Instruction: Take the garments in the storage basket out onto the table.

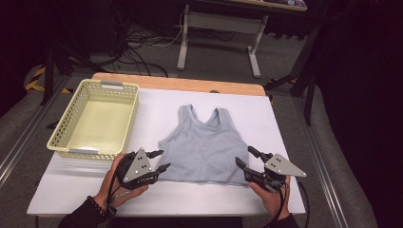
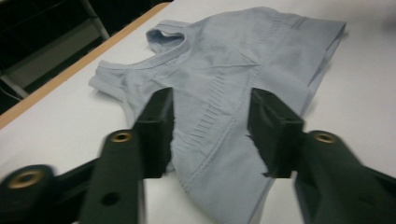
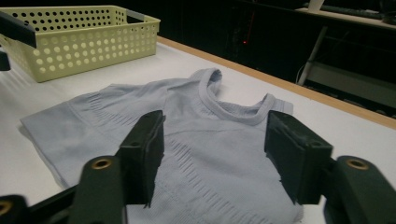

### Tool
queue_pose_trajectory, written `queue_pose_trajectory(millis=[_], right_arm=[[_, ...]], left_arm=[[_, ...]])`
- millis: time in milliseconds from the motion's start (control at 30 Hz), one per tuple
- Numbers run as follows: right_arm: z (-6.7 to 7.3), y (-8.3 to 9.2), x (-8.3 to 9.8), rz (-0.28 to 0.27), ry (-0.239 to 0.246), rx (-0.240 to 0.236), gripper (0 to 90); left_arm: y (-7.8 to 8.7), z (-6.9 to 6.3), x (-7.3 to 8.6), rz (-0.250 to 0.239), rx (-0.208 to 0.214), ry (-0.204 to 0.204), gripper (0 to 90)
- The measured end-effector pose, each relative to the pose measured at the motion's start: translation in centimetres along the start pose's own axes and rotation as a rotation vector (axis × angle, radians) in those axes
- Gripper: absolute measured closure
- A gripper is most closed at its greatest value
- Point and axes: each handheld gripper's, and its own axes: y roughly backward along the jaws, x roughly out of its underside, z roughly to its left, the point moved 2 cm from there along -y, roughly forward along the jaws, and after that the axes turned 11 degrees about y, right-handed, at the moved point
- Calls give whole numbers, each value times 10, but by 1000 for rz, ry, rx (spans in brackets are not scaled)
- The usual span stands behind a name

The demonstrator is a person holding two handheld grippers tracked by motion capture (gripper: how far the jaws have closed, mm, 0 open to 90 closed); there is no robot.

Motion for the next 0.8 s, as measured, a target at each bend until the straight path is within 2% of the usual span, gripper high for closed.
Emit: queue_pose_trajectory(millis=[133, 200, 233, 300, 433, 600, 667, 800], right_arm=[[3, 6, 3, -8, -11, 19, 306], [4, 7, 4, -1, -10, 26, 295], [6, 9, 8, 8, -12, 27, 284], [7, 9, 9, 14, -10, 32, 279], [10, 10, 15, 44, 3, 48, 259], [11, 9, 19, 57, -4, 45, 240], [12, 8, 19, 63, -2, 54, 232], [14, 5, 18, 55, -3, 38, 199]], left_arm=[[5, 1, 6, -14, -10, -8, 332], [8, 2, 10, -17, -4, 2, 308], [10, 3, 12, -12, -2, 10, 267], [14, 3, 16, -8, -5, 3, 255], [22, 5, 22, -12, -8, 22, 195], [31, 8, 35, 20, -25, 22, 172], [36, 10, 41, 21, -35, 48, 162], [43, 13, 51, 24, -41, 82, 125]])
